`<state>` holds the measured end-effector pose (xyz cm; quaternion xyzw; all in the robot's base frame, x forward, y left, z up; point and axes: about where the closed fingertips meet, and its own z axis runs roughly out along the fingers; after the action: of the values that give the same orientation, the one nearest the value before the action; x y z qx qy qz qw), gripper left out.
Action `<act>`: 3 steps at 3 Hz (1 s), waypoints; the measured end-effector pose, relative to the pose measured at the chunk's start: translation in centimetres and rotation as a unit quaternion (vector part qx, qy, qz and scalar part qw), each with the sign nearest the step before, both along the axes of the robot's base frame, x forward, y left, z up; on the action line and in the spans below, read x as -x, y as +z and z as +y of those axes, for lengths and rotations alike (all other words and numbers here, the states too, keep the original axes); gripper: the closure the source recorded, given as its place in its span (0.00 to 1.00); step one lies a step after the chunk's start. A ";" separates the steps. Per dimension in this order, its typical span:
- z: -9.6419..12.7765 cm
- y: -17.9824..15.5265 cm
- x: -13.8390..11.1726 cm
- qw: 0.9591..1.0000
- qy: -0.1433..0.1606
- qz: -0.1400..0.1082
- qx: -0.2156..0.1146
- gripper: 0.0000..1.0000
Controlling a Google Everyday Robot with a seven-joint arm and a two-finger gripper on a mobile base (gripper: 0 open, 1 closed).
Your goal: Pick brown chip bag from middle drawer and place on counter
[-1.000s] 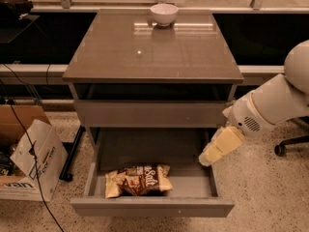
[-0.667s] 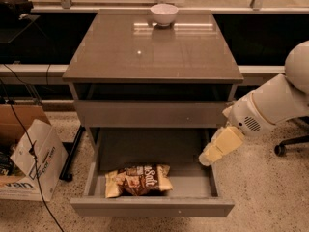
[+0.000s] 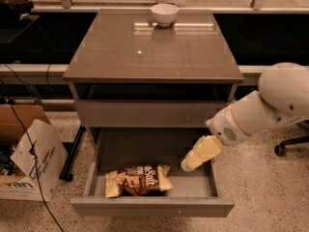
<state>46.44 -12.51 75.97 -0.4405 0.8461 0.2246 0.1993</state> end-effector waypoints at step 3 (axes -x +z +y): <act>4.3 -10.3 -2.5 0.993 -0.041 0.058 -0.090 0.00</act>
Offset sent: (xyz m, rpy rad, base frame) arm 0.0322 0.0512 -0.1127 0.2047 0.1155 -0.0783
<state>48.94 -8.22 65.65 -0.3722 0.8497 0.3168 0.1980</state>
